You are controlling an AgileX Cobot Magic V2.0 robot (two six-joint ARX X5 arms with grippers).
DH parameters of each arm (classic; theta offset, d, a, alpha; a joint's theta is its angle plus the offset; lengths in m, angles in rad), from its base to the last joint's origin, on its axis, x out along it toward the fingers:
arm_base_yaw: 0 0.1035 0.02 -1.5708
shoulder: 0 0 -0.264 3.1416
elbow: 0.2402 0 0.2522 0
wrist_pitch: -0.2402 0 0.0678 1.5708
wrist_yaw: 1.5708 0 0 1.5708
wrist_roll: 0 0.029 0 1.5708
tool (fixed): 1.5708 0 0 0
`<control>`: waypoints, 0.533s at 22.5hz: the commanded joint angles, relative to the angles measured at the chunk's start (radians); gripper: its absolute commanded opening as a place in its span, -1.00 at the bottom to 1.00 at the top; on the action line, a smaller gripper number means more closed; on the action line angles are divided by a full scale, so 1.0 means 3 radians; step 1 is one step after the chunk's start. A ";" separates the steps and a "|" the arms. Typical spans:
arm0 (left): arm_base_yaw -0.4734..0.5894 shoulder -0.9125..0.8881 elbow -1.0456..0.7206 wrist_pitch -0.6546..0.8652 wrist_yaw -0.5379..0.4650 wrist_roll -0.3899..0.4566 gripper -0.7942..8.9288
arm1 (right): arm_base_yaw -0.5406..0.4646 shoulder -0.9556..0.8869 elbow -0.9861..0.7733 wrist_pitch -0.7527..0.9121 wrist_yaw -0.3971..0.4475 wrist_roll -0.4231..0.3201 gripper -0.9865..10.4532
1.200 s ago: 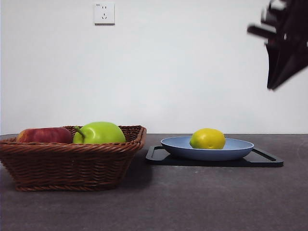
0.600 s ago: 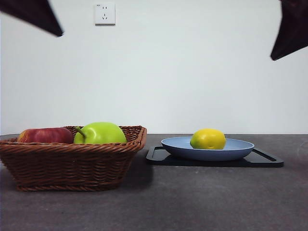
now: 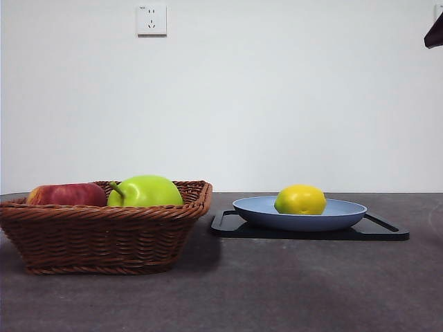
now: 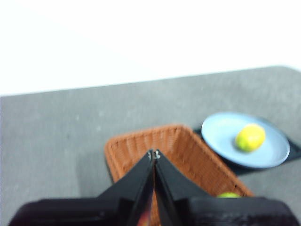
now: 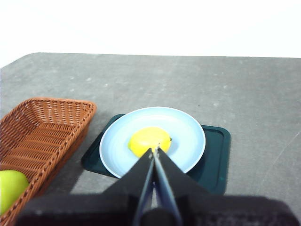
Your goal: Take the lemon from the basket,put the lemon in the plate,hand out the plate
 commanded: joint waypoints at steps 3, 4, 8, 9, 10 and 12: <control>0.0001 0.0045 0.0013 0.0018 0.0006 -0.0022 -0.82 | 0.0023 0.0029 0.0018 0.0025 0.0009 0.0031 -0.82; 0.0001 0.0045 0.0013 0.0020 0.0006 -0.0022 -0.82 | 0.0023 0.0029 0.0018 0.0025 0.0010 0.0031 -0.82; 0.0001 0.0046 0.0013 0.0022 0.0006 -0.0022 -0.82 | 0.0023 0.0029 0.0018 0.0025 0.0010 0.0031 -0.82; 0.0001 0.0046 0.0013 0.0022 0.0006 -0.0022 -0.82 | 0.0023 0.0029 0.0018 0.0027 0.0010 0.0031 -0.82; 0.0000 0.0046 0.0013 0.0020 0.0008 -0.0022 -0.82 | 0.0023 0.0029 0.0019 0.0025 0.0009 0.0031 -0.82; -0.0018 0.0045 0.0013 0.0024 0.0006 -0.0022 -0.82 | 0.0023 0.0029 0.0018 0.0025 0.0010 0.0031 -0.82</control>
